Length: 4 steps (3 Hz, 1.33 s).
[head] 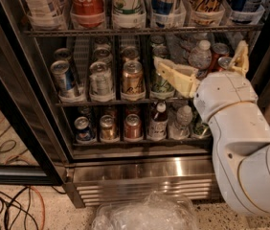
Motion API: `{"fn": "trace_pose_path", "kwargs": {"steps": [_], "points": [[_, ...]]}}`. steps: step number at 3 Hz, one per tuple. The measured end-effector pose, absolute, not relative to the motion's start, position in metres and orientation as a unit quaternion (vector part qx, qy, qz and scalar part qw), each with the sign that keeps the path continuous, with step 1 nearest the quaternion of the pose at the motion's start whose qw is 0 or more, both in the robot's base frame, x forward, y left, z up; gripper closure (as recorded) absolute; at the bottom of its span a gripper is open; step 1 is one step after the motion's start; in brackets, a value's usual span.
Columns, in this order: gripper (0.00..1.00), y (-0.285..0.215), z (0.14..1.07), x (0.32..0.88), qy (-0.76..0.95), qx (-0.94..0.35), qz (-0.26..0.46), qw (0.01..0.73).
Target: Pick orange can from top shelf of fridge
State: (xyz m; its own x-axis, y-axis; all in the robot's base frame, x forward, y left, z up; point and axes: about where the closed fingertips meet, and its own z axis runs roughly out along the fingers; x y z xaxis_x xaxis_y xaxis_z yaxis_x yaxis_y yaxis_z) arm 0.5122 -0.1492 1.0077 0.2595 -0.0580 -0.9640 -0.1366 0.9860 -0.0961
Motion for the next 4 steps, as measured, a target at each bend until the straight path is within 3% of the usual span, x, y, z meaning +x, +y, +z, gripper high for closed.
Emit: {"fn": "trace_pose_path", "kwargs": {"steps": [4], "points": [[0.0,-0.155,1.017,0.547,0.598,-0.056,0.008,0.8]]}}
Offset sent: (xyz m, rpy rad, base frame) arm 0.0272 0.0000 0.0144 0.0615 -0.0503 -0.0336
